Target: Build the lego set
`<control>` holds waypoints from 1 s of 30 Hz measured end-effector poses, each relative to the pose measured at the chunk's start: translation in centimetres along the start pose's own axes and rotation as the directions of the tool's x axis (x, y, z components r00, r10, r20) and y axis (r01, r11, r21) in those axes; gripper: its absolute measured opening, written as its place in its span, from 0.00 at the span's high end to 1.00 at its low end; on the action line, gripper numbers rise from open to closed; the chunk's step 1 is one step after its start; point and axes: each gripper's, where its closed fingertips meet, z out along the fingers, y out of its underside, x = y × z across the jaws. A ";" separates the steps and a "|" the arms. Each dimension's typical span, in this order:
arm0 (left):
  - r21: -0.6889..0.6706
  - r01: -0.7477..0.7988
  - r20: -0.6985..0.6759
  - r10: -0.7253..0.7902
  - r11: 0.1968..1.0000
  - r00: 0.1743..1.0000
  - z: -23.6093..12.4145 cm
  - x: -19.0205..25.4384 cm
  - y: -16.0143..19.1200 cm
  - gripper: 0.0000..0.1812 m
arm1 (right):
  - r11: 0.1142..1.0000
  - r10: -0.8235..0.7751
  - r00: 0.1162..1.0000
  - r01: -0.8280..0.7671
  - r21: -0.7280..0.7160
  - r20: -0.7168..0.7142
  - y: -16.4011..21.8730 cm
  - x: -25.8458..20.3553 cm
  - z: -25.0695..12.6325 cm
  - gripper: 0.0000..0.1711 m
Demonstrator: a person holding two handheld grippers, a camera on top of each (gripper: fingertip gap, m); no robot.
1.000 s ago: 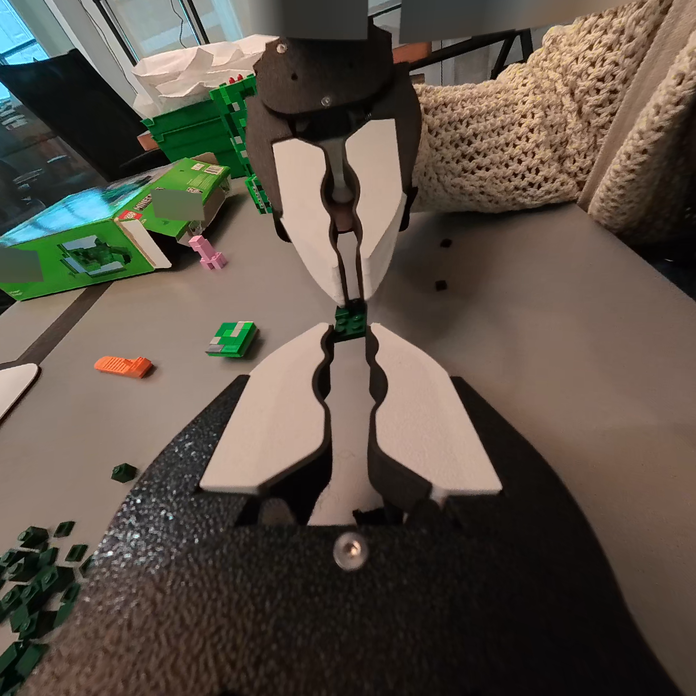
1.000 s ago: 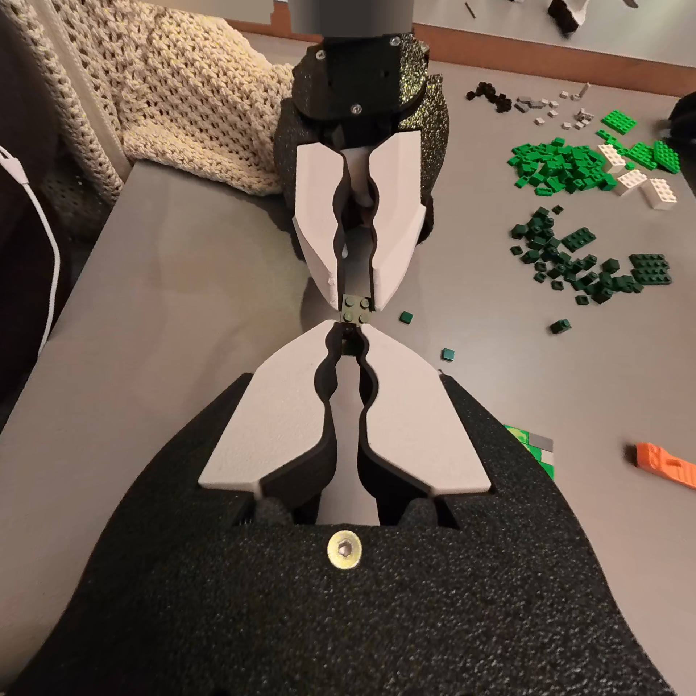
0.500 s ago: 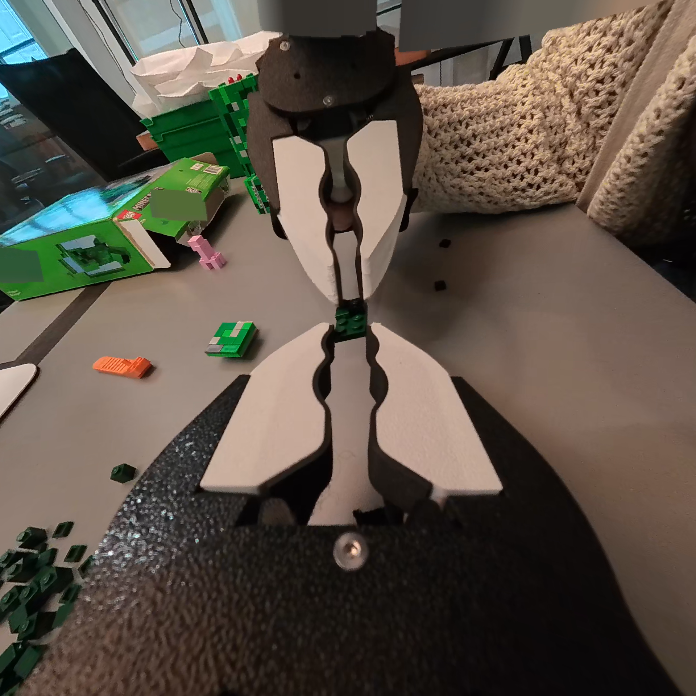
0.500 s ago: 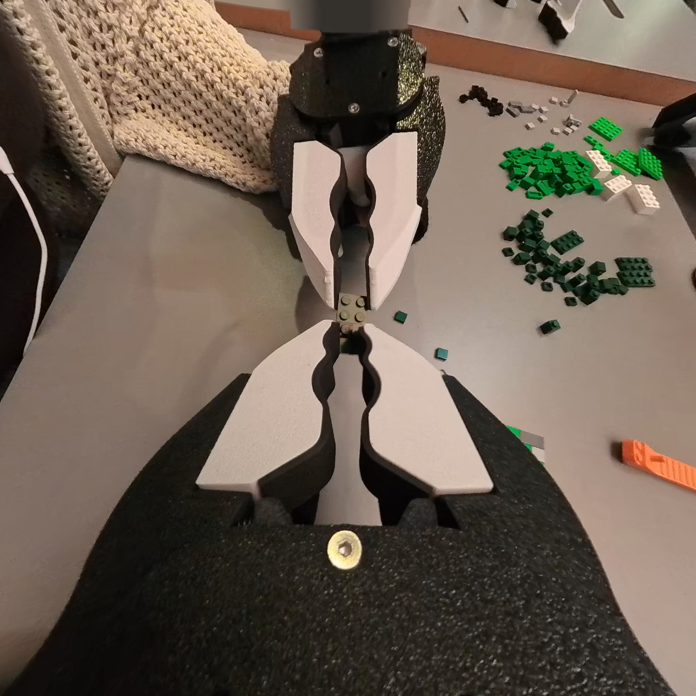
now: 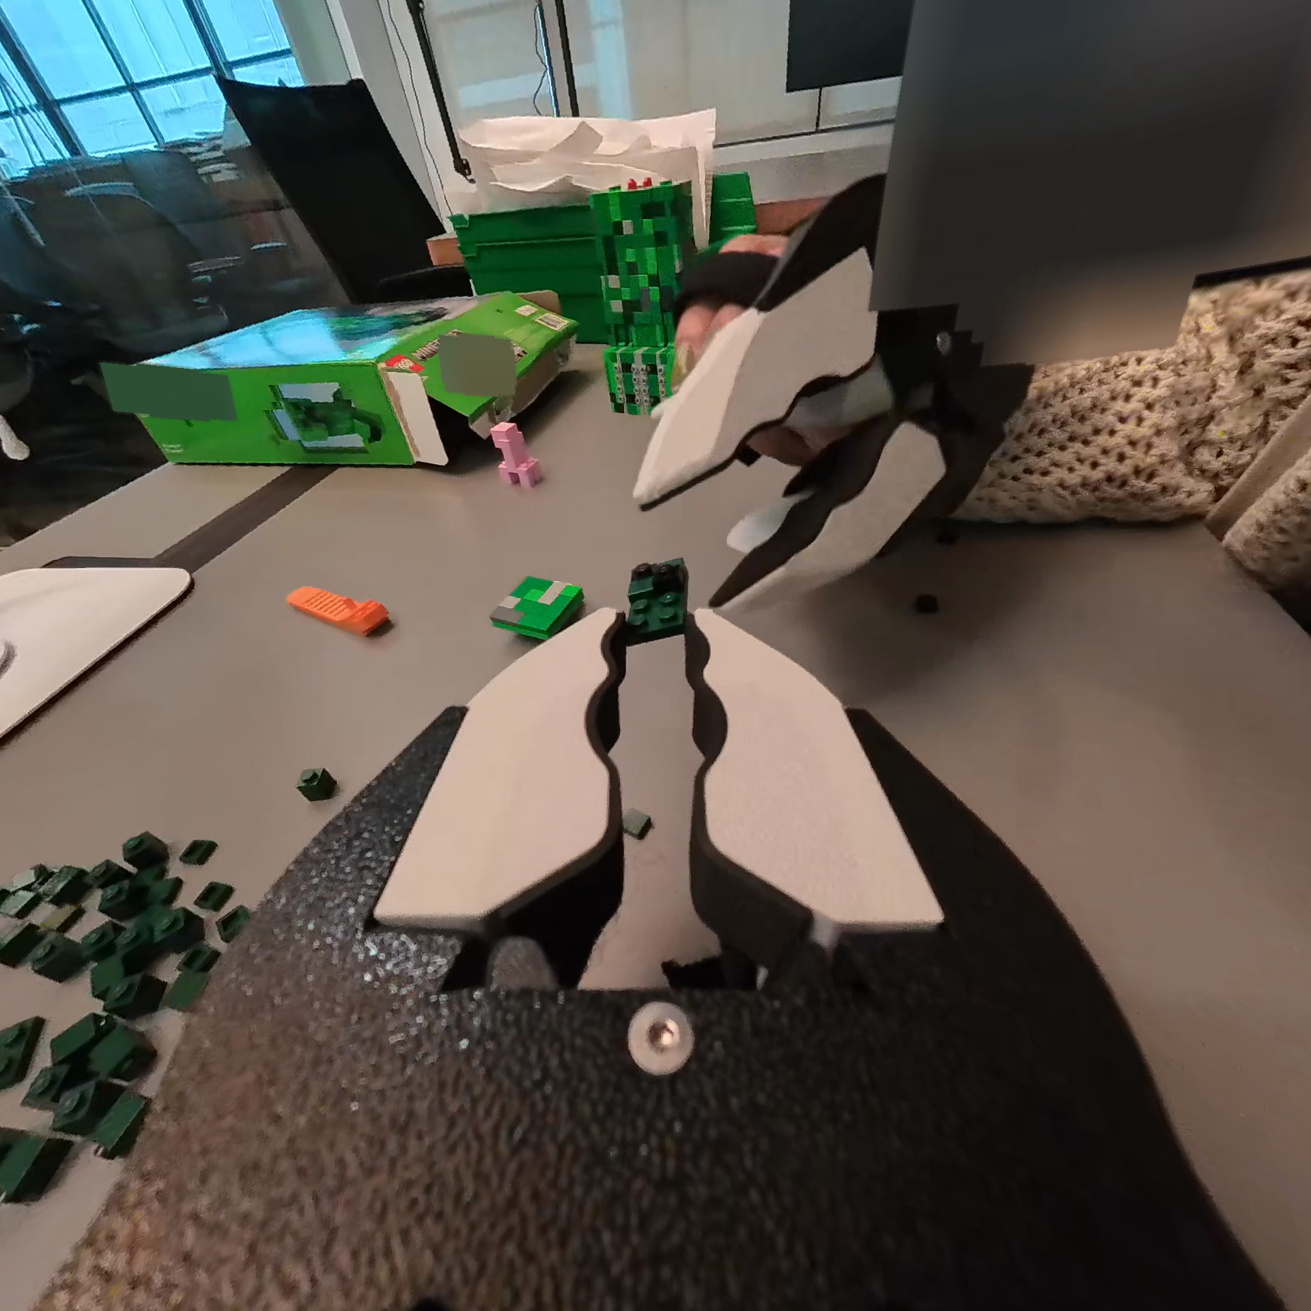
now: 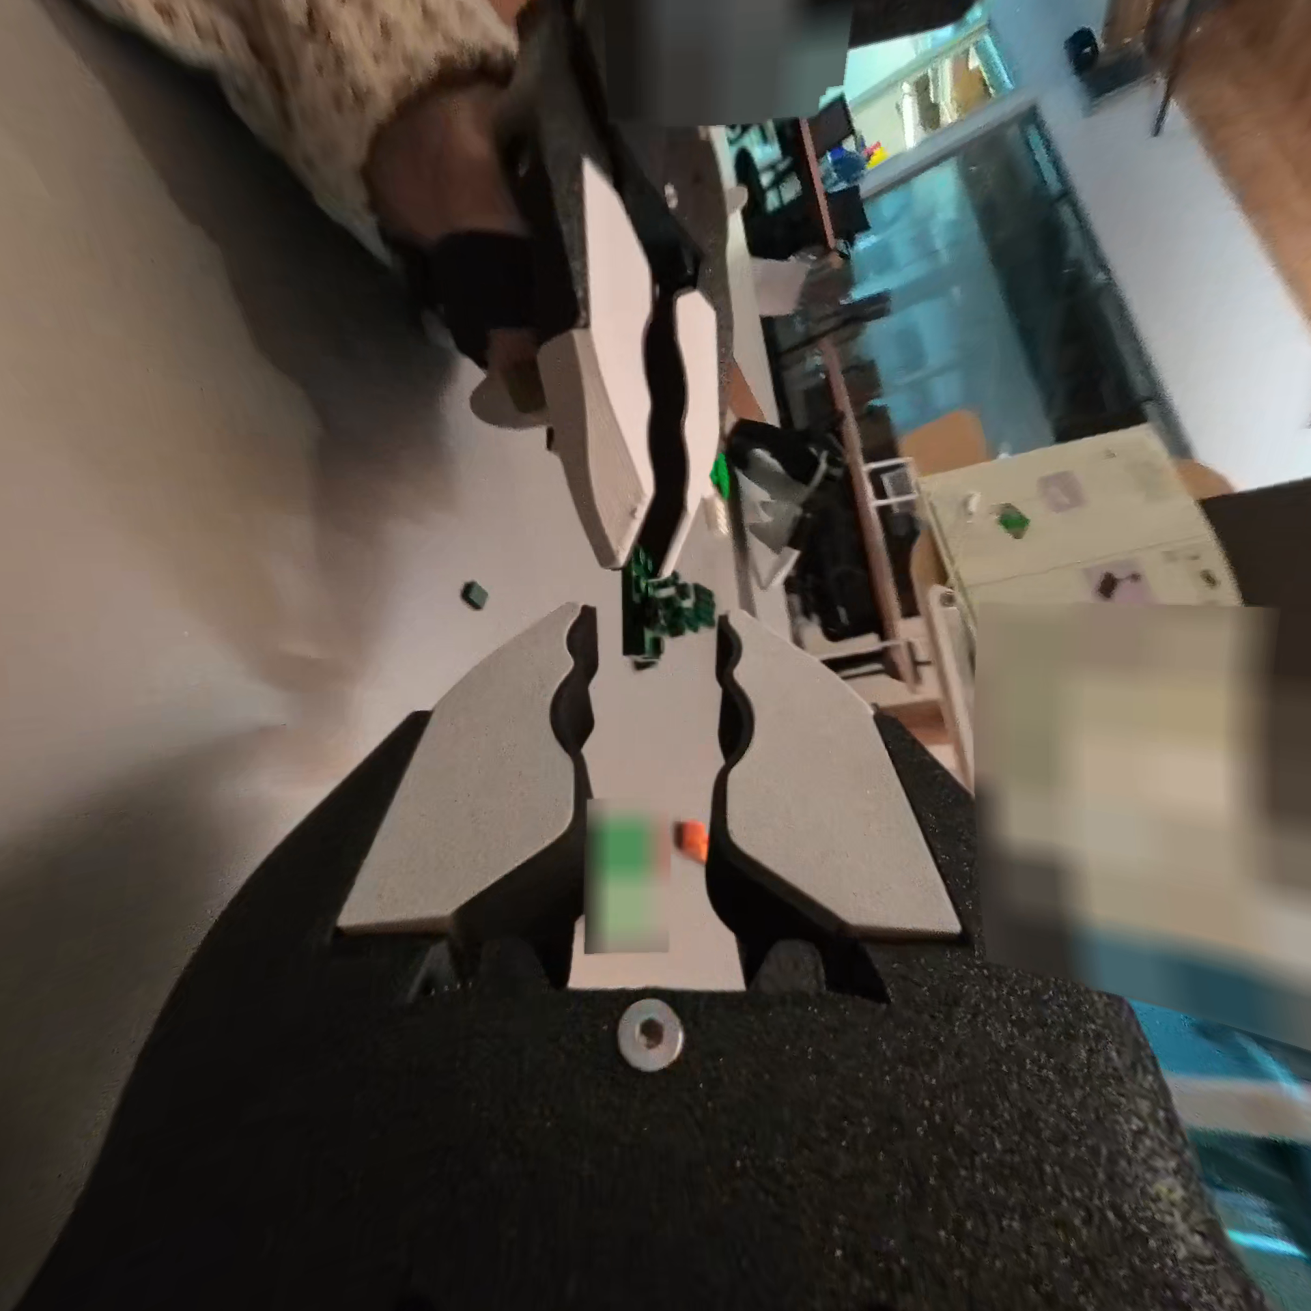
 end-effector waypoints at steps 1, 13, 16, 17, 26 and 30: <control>-0.003 -0.003 -0.001 0.003 1.000 1.000 0.0 0.0 0.0 0.92 | 0.999 -0.039 0.999 0.038 -0.025 -0.025 0.1 -0.1 0.3 0.80; -0.007 -0.002 -0.008 0.002 1.000 1.000 0.1 0.1 0.1 0.92 | 0.968 -0.239 0.965 0.227 -0.110 -0.110 0.3 -0.3 1.1 0.94; -0.015 0.001 -0.007 -0.002 1.000 1.000 0.1 0.1 0.2 0.92 | 0.959 -0.265 0.958 0.251 -0.129 -0.105 0.4 -0.4 1.2 0.94; -0.017 0.002 -0.009 -0.003 1.000 1.000 0.1 0.1 0.2 0.92 | 0.959 -0.265 0.959 0.251 -0.128 -0.098 0.4 -0.4 1.2 0.94; -0.074 -0.033 -0.018 0.032 0.997 0.999 0.5 0.5 0.9 0.92 | 0.952 -0.286 0.958 0.281 -0.125 -0.026 0.7 -1.2 1.0 0.95; -0.034 -0.025 -0.004 0.024 0.999 1.000 0.2 0.2 0.4 0.92 | 0.971 -0.235 0.969 0.230 -0.073 -0.072 0.4 -0.7 1.0 0.95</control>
